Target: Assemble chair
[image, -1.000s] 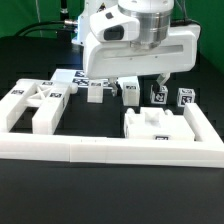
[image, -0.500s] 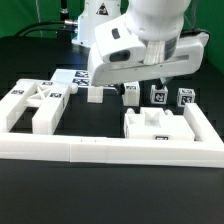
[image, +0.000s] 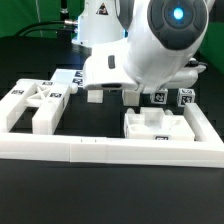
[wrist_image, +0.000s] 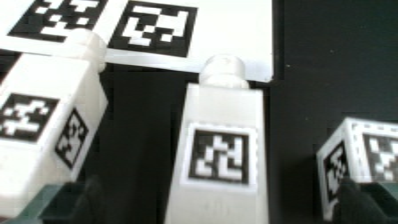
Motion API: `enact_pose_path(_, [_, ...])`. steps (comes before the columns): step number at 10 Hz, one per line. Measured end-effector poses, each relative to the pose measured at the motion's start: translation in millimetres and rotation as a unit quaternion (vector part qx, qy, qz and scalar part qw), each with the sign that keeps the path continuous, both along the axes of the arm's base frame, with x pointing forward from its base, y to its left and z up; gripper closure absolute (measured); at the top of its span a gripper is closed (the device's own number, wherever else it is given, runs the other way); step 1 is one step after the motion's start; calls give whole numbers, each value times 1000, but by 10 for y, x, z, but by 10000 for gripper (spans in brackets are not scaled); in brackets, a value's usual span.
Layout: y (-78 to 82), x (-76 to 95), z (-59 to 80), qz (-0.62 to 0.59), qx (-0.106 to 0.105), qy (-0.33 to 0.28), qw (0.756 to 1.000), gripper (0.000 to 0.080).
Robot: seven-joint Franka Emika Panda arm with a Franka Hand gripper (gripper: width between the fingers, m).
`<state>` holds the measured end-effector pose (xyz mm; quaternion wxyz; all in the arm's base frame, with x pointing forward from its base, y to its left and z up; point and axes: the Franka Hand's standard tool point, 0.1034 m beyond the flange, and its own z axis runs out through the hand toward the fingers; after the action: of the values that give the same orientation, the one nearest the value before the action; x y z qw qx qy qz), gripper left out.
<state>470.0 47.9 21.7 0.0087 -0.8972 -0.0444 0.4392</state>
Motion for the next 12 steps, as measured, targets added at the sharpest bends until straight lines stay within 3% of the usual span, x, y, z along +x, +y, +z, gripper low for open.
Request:
enact_pose_path(2, [-19,-86,-68,-19,-17,17,1000,151])
enact_pose_path(5, [-34,-172,-159,-28,-24,34,999,151])
enact_pose_path(9, [-36,-186,-179,-29,-26,36,999,151])
enact_pose_path(11, [-35,-181,-181,-29,-25,34,999,425])
enact_pose_path(12, [-33,-175,-180,-28,-25,33,999,425])
